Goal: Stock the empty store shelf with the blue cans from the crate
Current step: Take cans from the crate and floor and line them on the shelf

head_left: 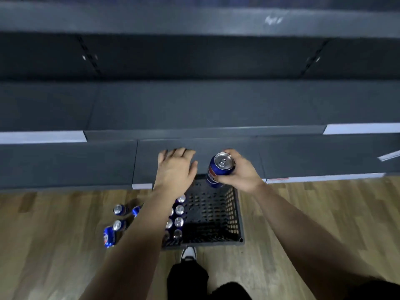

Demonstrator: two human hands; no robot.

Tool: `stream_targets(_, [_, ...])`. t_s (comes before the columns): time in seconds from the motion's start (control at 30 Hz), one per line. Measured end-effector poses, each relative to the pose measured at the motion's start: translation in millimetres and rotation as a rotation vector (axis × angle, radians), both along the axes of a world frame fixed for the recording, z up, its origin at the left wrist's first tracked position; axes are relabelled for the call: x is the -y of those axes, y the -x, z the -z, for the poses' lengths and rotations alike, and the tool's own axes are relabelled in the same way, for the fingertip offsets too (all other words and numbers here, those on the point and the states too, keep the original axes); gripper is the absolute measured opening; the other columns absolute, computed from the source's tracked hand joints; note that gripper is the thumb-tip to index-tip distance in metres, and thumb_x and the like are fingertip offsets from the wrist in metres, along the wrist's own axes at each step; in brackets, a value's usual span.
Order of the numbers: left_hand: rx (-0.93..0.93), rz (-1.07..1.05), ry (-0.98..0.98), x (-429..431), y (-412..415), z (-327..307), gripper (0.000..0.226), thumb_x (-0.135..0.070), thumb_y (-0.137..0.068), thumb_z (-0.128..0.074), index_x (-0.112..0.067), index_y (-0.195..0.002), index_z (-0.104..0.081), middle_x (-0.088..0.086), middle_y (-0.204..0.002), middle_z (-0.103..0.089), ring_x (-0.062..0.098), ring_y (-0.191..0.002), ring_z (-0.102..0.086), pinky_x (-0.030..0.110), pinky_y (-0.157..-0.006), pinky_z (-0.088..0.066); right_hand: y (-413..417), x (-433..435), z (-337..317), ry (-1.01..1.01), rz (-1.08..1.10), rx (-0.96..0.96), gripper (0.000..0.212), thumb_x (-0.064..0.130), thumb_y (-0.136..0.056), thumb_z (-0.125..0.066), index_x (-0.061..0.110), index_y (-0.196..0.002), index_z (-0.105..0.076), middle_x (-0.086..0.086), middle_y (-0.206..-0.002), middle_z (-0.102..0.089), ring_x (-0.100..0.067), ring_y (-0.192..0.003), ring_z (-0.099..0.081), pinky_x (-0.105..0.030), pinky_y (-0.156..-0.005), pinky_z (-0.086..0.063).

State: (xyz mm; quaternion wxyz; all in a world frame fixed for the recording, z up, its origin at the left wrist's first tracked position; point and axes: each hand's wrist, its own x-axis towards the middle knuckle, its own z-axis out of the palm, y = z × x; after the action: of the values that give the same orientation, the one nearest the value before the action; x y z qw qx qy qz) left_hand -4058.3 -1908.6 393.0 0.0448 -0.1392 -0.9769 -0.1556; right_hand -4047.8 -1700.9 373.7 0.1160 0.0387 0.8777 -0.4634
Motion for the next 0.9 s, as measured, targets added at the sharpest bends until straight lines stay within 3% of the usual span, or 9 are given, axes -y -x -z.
stream_targets(0.2, [-0.108, 0.089, 0.009, -10.7, 28.4, -82.1, 0.033, -0.032, -0.094, -0.045, -0.018, -0.12, -0.06, 0.001, -0.117, -0.063, 0.025, -0.109, -0.056, 0.04, -0.103, -0.023, 21.6, -7.7, -99.8, -0.032, 0.016, -0.168, 0.061, 0.029, -0.059, -0.087, 0.028, -0.11, -0.055, 0.013, -0.098, -0.069, -0.007, -0.094, -0.064, -0.028, -0.09, -0.049])
stream_targets(0.3, [-0.169, 0.126, -0.001, -12.8, 38.8, -113.2, 0.033, -0.031, -0.095, -0.046, -0.019, -0.122, -0.059, 0.0, -0.119, -0.061, 0.023, -0.11, -0.055, 0.039, -0.104, -0.023, 26.7, -9.8, -142.2, -0.028, 0.04, -0.269, 0.056, 0.032, -0.057, -0.087, 0.03, -0.103, -0.056, 0.014, -0.092, -0.069, -0.005, -0.087, -0.065, -0.023, -0.083, -0.049])
stream_targets(0.5, [-0.309, 0.16, -0.039, -24.4, 55.9, -171.6, 0.034, -0.032, -0.093, -0.048, -0.019, -0.123, -0.057, 0.0, -0.118, -0.061, 0.022, -0.109, -0.055, 0.039, -0.104, -0.024, 36.7, -20.2, -213.3, -0.051, 0.075, -0.414, 0.05, 0.028, -0.06, -0.087, 0.025, -0.1, -0.059, 0.011, -0.091, -0.069, -0.008, -0.088, -0.065, -0.027, -0.082, -0.052])
stream_targets(0.67, [-0.388, 0.174, -0.053, -37.2, 73.5, -207.9, 0.034, -0.032, -0.094, -0.047, -0.02, -0.125, -0.057, 0.0, -0.122, -0.06, 0.02, -0.114, -0.053, 0.037, -0.104, -0.023, 48.9, -37.4, -264.7, -0.059, 0.102, -0.485, 0.042, 0.022, -0.066, -0.086, 0.027, -0.098, -0.06, 0.012, -0.093, -0.069, -0.004, -0.089, -0.065, -0.023, -0.08, -0.051])
stream_targets(0.8, [-0.42, 0.172, -0.044, -51.3, 86.5, -224.8, 0.034, -0.033, -0.094, -0.046, -0.021, -0.124, -0.057, -0.002, -0.121, -0.059, 0.019, -0.113, -0.052, 0.037, -0.104, -0.023, 67.1, -56.2, -295.8, -0.026, 0.133, -0.539, 0.047, 0.026, -0.064, -0.086, 0.022, -0.103, -0.059, 0.008, -0.098, -0.069, -0.008, -0.091, -0.067, -0.032, -0.08, -0.057])
stream_targets(0.9, [-0.437, 0.161, -0.042, -63.9, 98.3, -232.3, 0.034, -0.033, -0.094, -0.046, -0.022, -0.125, -0.056, -0.002, -0.121, -0.059, 0.018, -0.113, -0.052, 0.037, -0.105, -0.024, 85.7, -70.8, -317.0, -0.021, 0.129, -0.597, 0.048, 0.024, -0.065, -0.086, 0.021, -0.105, -0.06, 0.01, -0.099, -0.069, -0.005, -0.091, -0.066, -0.031, -0.084, -0.056])
